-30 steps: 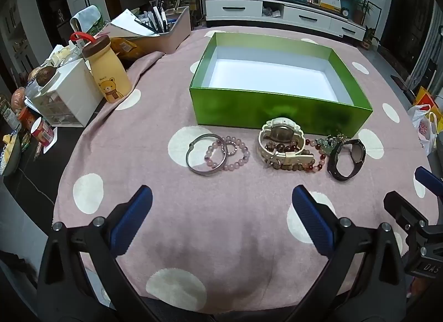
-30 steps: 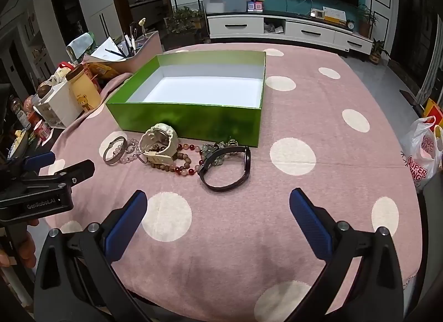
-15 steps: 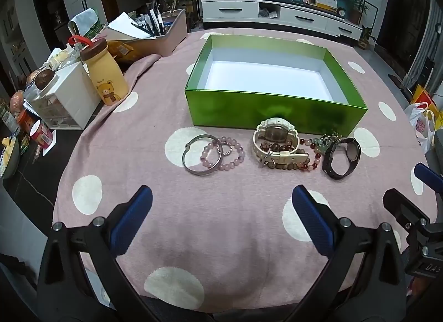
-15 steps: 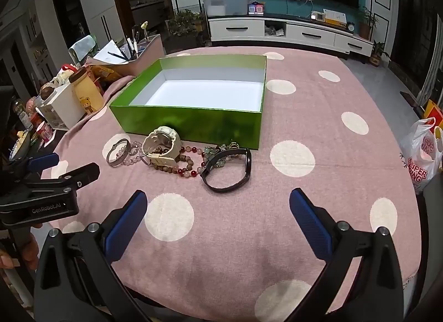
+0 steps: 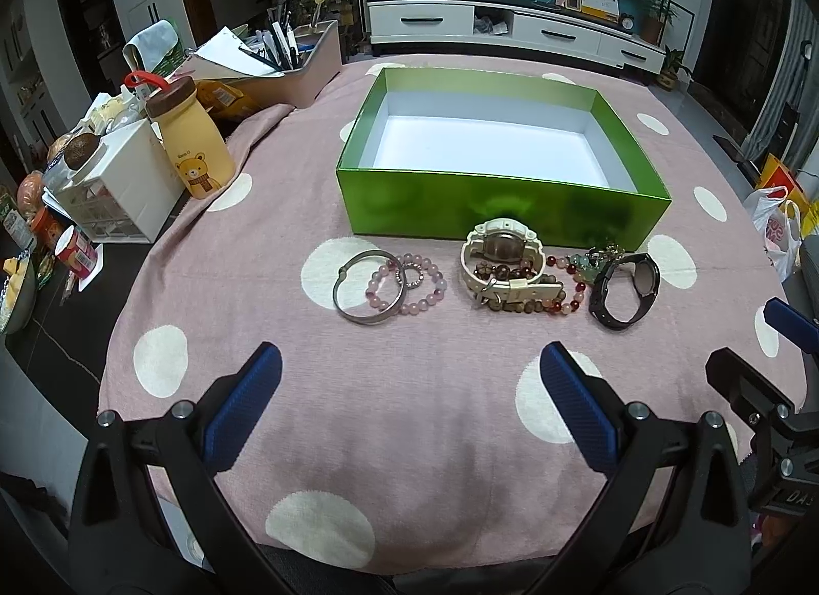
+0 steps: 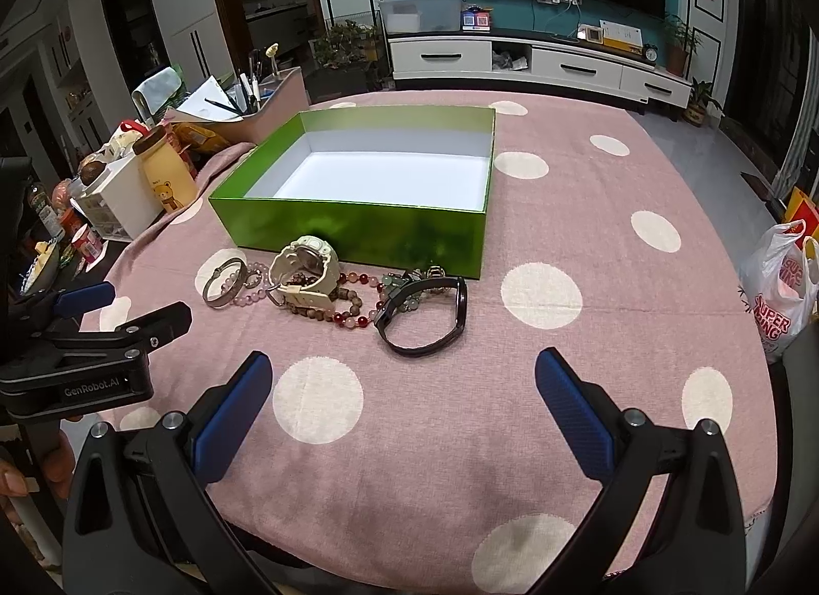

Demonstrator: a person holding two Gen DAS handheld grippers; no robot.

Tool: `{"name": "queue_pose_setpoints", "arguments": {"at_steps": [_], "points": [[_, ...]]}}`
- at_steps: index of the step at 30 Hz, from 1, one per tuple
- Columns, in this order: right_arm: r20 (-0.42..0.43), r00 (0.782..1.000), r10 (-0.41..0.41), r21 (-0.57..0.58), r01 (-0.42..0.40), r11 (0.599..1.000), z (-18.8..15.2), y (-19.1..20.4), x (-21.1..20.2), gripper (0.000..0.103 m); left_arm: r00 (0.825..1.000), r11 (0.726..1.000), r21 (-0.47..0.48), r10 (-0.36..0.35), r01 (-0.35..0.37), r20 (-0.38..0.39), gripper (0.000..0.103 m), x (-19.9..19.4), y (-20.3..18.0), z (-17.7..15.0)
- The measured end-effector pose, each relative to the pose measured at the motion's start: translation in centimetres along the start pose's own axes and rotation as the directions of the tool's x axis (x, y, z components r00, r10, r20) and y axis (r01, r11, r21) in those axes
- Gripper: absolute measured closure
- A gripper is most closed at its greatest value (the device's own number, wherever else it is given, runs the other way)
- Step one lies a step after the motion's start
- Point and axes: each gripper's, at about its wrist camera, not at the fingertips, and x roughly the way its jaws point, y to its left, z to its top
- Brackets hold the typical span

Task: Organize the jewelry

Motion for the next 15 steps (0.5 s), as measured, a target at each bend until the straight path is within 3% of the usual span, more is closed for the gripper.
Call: {"name": "queue_pose_setpoints", "arguments": {"at_steps": [15], "points": [[0.01,1.0,0.001,0.002,-0.001,1.0,0.13,-0.1,-0.62,0.001,1.0,1.0,0.005,-0.003,0.003,0.005,0.002,-0.39,-0.21,0.18]]}}
